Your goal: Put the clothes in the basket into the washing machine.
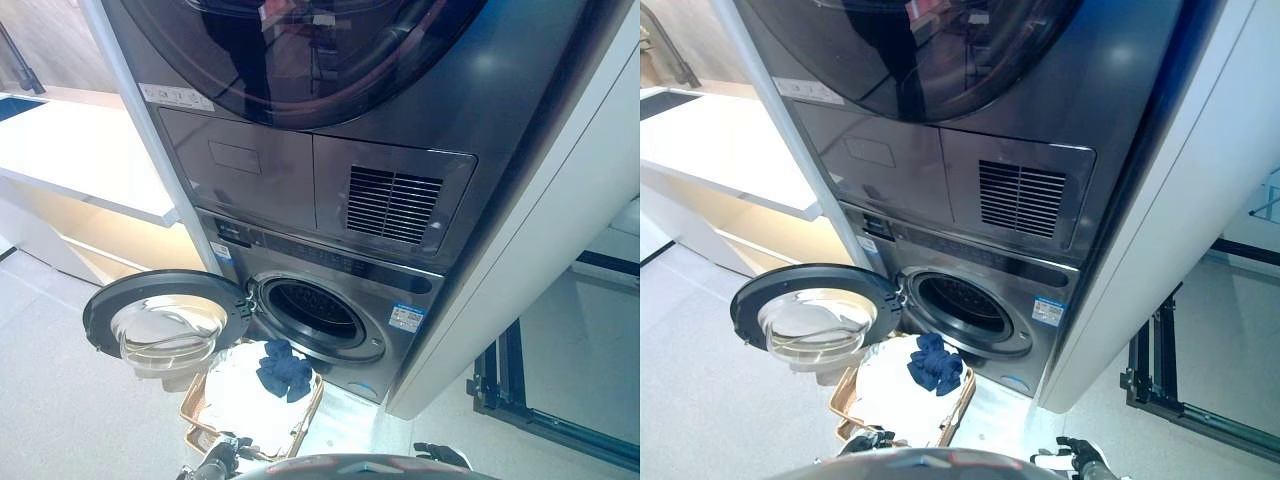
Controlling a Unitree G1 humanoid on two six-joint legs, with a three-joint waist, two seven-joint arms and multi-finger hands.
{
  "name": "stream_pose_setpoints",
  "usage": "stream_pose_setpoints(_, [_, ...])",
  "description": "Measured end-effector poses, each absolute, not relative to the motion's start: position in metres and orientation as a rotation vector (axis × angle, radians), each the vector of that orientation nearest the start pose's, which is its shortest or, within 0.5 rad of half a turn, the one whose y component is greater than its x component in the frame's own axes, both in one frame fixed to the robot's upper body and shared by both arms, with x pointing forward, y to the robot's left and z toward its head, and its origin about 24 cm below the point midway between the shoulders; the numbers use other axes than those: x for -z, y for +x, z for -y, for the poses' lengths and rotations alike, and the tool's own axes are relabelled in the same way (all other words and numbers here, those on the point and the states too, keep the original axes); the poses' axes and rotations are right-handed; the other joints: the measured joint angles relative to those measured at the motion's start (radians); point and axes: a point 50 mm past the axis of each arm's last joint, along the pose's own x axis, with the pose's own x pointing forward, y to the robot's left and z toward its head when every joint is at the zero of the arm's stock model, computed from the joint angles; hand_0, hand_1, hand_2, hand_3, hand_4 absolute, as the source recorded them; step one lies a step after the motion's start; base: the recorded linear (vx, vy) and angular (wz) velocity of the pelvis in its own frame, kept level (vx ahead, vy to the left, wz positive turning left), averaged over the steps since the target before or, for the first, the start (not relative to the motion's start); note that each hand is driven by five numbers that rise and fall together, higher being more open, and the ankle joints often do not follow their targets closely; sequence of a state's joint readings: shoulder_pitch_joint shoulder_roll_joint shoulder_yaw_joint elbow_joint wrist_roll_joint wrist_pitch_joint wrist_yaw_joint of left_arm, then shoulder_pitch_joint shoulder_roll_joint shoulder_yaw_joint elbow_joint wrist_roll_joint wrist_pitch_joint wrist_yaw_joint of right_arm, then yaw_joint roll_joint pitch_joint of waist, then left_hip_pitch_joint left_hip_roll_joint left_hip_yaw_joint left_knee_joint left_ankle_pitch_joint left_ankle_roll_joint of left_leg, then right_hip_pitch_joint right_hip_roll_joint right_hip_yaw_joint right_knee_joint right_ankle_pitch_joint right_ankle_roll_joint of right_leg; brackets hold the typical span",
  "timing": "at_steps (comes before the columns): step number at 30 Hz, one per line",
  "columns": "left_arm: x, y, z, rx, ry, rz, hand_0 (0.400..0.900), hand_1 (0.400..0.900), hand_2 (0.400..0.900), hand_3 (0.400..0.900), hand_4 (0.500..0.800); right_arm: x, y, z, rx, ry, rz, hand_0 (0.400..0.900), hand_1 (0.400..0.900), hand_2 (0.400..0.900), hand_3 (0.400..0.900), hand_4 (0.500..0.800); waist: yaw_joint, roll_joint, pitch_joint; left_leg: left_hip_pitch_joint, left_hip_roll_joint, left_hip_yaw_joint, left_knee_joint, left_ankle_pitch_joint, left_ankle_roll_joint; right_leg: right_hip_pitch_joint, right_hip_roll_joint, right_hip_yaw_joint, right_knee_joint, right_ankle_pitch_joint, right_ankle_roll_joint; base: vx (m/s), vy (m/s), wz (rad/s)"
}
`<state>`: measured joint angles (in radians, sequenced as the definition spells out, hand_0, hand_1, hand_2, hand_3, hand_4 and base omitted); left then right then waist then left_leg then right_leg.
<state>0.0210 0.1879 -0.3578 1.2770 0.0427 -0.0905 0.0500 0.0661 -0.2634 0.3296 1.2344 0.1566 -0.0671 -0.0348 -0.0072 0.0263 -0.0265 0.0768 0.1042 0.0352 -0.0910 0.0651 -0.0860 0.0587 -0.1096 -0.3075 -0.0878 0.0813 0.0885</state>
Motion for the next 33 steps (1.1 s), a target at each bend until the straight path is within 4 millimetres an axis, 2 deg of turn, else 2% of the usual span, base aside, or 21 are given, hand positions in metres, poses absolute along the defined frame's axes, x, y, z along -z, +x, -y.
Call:
stream_pose_setpoints(15, [0.17, 0.075, -0.2, 0.194, 0.464, -1.204, 0.9, 0.9, 0.9, 0.9, 0.8, 0.166, 0.062, 0.23, 0.005, -0.304, -1.254, 0.9, 0.9, 0.9, 0.9, 0.8, -0.003, -0.001, 0.001, 0.0, 0.0, 0.001, 0.0, 0.0, 0.0, -0.002, 0.0, 0.001, 0.0, 0.0, 0.0, 0.0, 0.0, -0.02])
stream_pose_setpoints(19, [0.167, 0.085, -0.201, 0.298, 0.594, -1.143, 0.9, 0.9, 0.9, 0.9, 0.8, 0.165, 0.066, 0.233, 0.01, -0.311, -1.242, 0.9, 0.9, 0.9, 0.9, 0.8, -0.01, -0.001, 0.002, -0.014, 0.0, 0.012, 0.0, -0.001, 0.0, -0.025, 0.001, 0.02, 0.004, 0.0, 0.0, -0.05, -0.004, -0.08])
stream_pose_setpoints(21, [0.163, 0.099, -0.202, 0.357, 0.681, -1.079, 0.9, 0.9, 0.9, 0.9, 0.8, 0.163, 0.067, 0.237, 0.023, -0.312, -1.235, 0.9, 0.9, 0.9, 0.9, 0.8, -0.02, 0.0, 0.003, -0.038, -0.001, 0.013, 0.001, 0.004, 0.002, -0.049, 0.001, 0.028, 0.005, 0.003, -0.002, -0.07, -0.006, -0.05])
stream_pose_setpoints(25, [0.147, 0.143, -0.206, 0.389, 0.844, -0.91, 0.9, 0.9, 0.9, 0.9, 0.8, 0.159, 0.079, 0.248, 0.061, -0.318, -1.204, 0.9, 0.9, 0.9, 0.9, 0.8, -0.031, -0.002, 0.025, -0.092, -0.001, 0.017, 0.009, 0.012, 0.001, -0.114, 0.004, 0.038, 0.021, 0.005, -0.005, -0.14, -0.008, -0.06])
stream_pose_setpoints(28, [0.123, 0.197, -0.204, 0.389, 0.986, -0.715, 0.9, 0.9, 0.9, 0.9, 0.8, 0.149, 0.113, 0.255, 0.106, -0.319, -1.117, 0.9, 0.9, 0.9, 0.9, 0.8, -0.041, -0.003, 0.095, -0.173, -0.006, 0.025, 0.033, 0.026, 0.0, -0.204, 0.001, 0.048, 0.058, 0.011, -0.01, -0.22, 0.0, -0.02])
stream_pose_setpoints(30, [0.097, 0.238, -0.199, 0.361, 1.066, -0.558, 0.9, 0.9, 0.9, 0.9, 0.8, 0.14, 0.141, 0.257, 0.143, -0.31, -1.037, 0.9, 0.9, 0.9, 0.9, 0.8, -0.049, -0.008, 0.162, -0.242, -0.008, 0.022, 0.068, 0.031, 0.001, -0.27, -0.004, 0.05, 0.09, 0.018, -0.02, -0.15, -0.003, -0.01])
stream_pose_setpoints(33, [0.068, 0.276, -0.186, 0.351, 1.168, -0.385, 0.9, 0.9, 0.9, 0.9, 0.8, 0.128, 0.169, 0.258, 0.186, -0.295, -0.951, 0.9, 0.9, 0.9, 0.9, 0.8, -0.053, -0.006, 0.209, -0.309, -0.006, 0.022, 0.089, 0.035, 0.0, -0.337, -0.005, 0.051, 0.11, 0.018, -0.02, -0.07, 0.011, -0.09])
